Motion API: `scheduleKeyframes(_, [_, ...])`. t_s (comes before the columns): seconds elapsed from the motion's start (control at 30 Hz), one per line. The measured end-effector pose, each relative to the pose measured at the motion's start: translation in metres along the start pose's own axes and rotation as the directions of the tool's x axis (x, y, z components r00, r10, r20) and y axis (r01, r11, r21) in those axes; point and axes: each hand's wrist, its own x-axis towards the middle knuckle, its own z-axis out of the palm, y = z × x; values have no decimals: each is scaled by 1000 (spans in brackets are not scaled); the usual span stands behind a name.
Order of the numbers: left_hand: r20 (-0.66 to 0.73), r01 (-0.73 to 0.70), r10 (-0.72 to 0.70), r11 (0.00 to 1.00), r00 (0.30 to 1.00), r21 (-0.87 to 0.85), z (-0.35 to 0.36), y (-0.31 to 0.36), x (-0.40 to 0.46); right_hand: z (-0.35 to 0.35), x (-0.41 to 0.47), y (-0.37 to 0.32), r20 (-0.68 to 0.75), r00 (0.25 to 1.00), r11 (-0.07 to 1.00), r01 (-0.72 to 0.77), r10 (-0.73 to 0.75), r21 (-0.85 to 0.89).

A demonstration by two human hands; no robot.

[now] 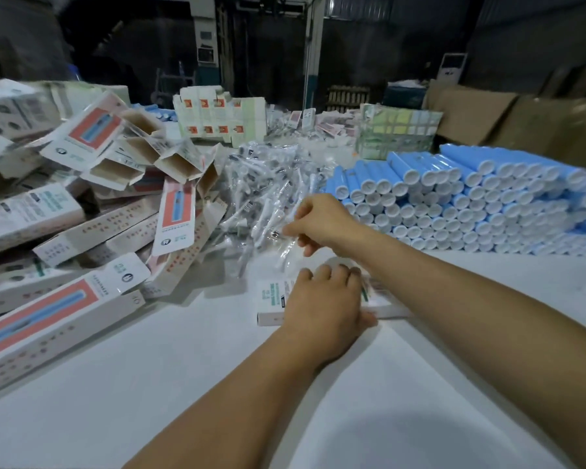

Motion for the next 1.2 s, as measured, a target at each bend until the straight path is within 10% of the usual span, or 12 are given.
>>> scheduleKeyframes(0.2, [-74,6,-7,1000,997,-9,4,-1,0,-94,-66,43,-463,885,837,214,52,504])
scheduleKeyframes(0.37, [-153,62,-69,997,986,-46,5,-1,5,-109,-108,103,-544,793,684,237,274,690])
scheduleKeyframes(0.7, [-291,75,-78,997,954,-22,-2,12,4,-69,-103,103,-659,741,918,159,133,363])
scheduleKeyframes(0.9, [-286,80,-98,994,953,-73,-3,14,8,-51,-109,97,-485,871,918,132,73,374])
scheduleKeyframes(1.07, [-252,131,-150,987,956,-92,-6,8,11,-63,-123,99,-715,695,936,295,-71,194])
scheduleKeyframes(1.2, [-246,184,-207,977,947,-111,-6,2,13,-59,-124,100,-667,744,910,306,-46,279])
